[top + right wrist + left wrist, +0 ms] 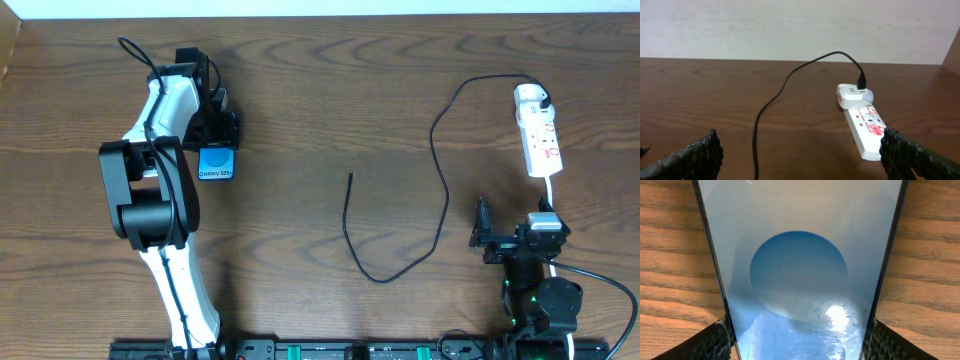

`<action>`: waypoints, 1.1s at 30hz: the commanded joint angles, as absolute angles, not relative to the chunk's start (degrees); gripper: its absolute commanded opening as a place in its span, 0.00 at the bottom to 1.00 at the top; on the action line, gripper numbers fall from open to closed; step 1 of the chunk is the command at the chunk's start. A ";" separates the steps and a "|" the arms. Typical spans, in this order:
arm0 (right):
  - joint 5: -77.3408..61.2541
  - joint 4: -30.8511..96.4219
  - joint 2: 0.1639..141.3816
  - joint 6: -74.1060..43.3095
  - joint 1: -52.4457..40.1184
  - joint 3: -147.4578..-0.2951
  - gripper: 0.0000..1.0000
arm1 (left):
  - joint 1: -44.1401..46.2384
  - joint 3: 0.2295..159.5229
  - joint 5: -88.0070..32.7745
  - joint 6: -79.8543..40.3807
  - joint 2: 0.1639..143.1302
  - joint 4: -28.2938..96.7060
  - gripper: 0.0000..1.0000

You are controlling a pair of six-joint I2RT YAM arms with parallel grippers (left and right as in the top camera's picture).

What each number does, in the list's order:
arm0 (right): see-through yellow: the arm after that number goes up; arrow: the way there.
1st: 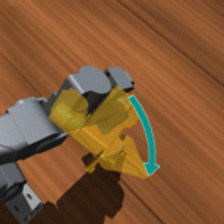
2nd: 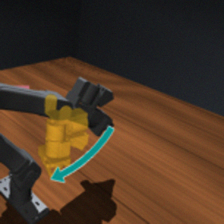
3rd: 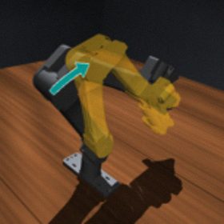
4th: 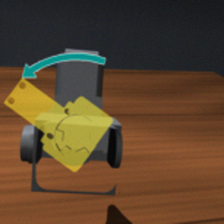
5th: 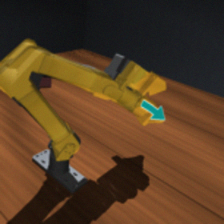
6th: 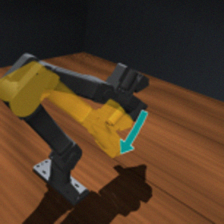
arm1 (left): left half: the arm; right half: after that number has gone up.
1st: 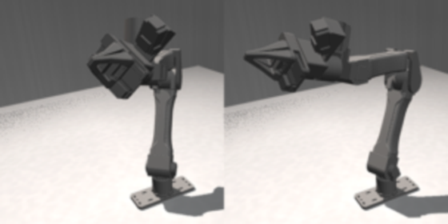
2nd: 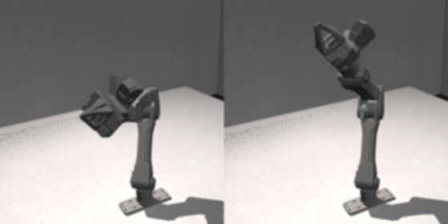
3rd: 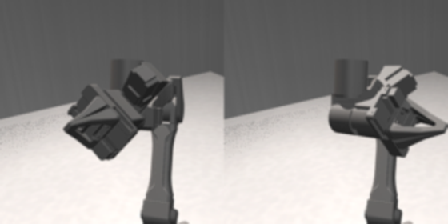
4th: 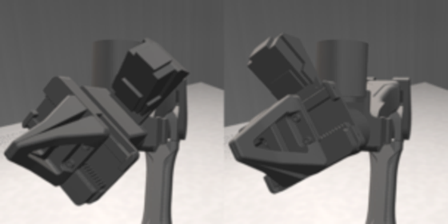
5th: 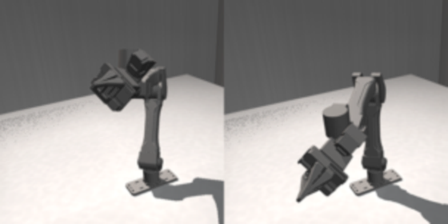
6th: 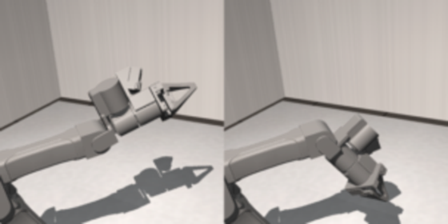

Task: Plug charger to phone and switch on socket
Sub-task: 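Close the left gripper on the phone's bottom edge and adjust grip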

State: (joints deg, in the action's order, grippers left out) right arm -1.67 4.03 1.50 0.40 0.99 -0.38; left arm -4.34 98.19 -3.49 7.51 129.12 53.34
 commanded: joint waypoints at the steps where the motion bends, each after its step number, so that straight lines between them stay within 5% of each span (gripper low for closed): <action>1: -1.43 4.29 1.48 -0.38 0.75 -0.34 0.99 | -4.54 97.47 -0.86 7.05 132.99 53.52 0.38; 8: -1.43 4.29 1.48 -0.36 0.75 -0.34 0.99 | -4.54 97.47 -0.86 6.83 132.99 53.78 0.08; 33: -1.43 4.29 1.48 -0.36 0.75 -0.34 0.99 | -4.54 98.35 -0.86 6.85 125.34 55.44 0.07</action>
